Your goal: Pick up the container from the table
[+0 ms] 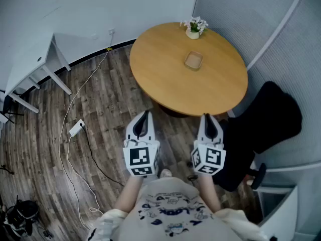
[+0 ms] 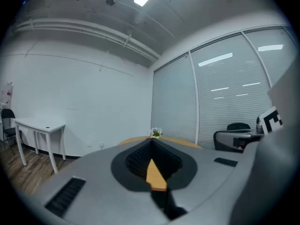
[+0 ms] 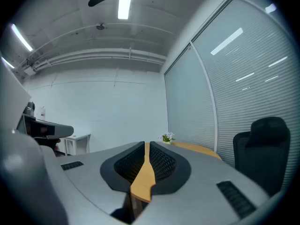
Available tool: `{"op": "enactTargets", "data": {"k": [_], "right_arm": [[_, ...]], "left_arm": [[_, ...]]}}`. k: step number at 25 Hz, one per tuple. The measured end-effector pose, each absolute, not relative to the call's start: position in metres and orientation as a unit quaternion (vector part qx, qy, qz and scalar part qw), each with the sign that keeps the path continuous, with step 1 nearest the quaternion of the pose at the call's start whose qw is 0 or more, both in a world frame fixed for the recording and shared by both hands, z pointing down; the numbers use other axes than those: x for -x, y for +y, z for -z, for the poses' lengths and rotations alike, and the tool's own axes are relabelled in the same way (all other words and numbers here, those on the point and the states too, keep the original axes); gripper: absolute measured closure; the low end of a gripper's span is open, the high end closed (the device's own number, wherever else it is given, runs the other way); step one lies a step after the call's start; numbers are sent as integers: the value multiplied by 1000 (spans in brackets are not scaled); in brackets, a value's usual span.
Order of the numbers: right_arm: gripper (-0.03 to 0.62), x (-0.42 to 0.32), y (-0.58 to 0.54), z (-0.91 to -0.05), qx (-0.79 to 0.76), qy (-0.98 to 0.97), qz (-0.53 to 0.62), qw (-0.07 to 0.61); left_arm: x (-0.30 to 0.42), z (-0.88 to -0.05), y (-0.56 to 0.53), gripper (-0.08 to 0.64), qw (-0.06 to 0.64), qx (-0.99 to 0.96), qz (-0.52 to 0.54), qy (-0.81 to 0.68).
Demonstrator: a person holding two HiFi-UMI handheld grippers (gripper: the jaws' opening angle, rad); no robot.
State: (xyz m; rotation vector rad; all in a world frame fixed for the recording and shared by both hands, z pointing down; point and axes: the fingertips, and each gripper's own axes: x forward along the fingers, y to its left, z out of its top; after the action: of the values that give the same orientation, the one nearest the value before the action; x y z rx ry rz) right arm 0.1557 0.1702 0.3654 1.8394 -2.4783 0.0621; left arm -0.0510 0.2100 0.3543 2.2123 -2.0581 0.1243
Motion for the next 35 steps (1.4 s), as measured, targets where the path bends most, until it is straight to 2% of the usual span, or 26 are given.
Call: {"op": "enactTargets", "data": {"k": [28,35], "right_arm": [[558,-180,163,-393,-590,-804,-59,41],[558,-178,133,-400,-587,-806,-63,45]], "left_arm": [[30,-376,207,558,78,-719,-47,-689],[32,-381,172,558,79,-722,-46,-686]]}}
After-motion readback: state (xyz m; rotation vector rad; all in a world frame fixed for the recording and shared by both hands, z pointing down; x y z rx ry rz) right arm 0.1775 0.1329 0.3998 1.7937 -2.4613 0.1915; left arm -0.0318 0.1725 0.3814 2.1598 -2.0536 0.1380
